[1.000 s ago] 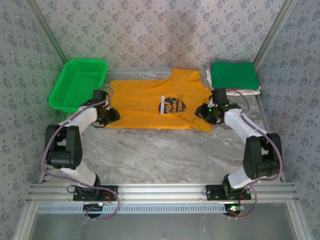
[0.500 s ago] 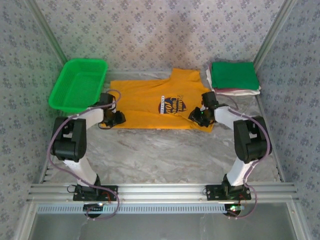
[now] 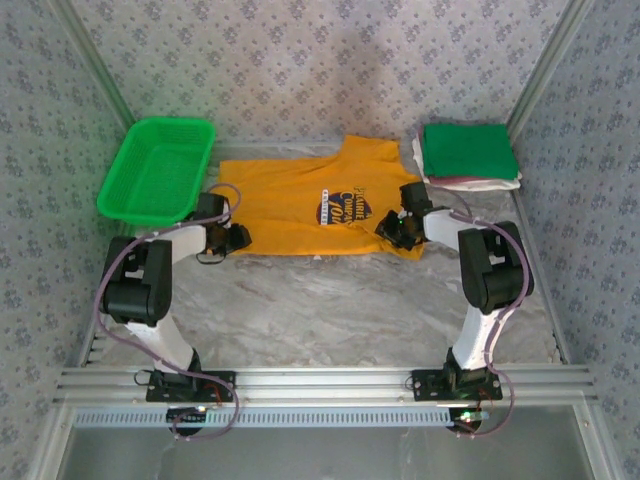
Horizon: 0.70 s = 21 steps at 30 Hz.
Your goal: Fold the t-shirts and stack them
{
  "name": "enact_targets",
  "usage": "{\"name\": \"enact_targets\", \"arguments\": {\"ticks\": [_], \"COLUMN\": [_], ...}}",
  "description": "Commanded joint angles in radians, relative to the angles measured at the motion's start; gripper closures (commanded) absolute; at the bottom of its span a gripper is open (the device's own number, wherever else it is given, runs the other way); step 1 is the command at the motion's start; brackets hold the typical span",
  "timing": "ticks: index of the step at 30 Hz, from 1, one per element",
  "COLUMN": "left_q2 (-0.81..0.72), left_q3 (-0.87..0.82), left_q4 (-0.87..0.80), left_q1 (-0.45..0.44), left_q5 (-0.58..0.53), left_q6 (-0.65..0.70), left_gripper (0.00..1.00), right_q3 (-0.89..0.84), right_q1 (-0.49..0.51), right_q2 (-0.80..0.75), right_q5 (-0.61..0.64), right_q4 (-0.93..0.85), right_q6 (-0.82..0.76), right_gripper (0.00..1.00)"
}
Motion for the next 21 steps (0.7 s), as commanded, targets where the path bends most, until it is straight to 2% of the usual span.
{"name": "enact_targets", "arguments": {"ticks": [1, 4, 8, 16, 19, 21], "left_q2": [0.031, 0.019, 0.006, -0.008, -0.001, 0.000], "left_q3": [-0.056, -0.058, -0.066, -0.100, -0.100, -0.104], "left_q4": [-0.073, -0.082, -0.099, -0.088, -0.086, -0.081], "left_q1": [-0.009, -0.008, -0.006, -0.005, -0.006, -0.007], "left_q5": [-0.001, -0.010, -0.029, -0.027, -0.022, -0.021], "left_q6": [-0.013, -0.013, -0.015, -0.017, -0.019, -0.021], "left_gripper": [0.66, 0.66, 0.67, 0.67, 0.67, 0.67], "right_q3": [0.044, 0.062, 0.065, 0.033, 0.060, 0.076], "right_q1": [0.005, 0.002, -0.004, -0.016, -0.017, -0.018], "right_q2": [0.007, 0.006, 0.008, 0.057, 0.077, 0.083], "right_q5": [0.032, 0.038, 0.073, 0.034, 0.034, 0.034], "right_q4": [-0.004, -0.028, -0.059, 0.048, 0.042, 0.035], "right_q6": [0.019, 0.018, 0.002, 0.019, 0.019, 0.018], "right_gripper": [0.73, 0.76, 0.76, 0.76, 0.81, 0.92]}}
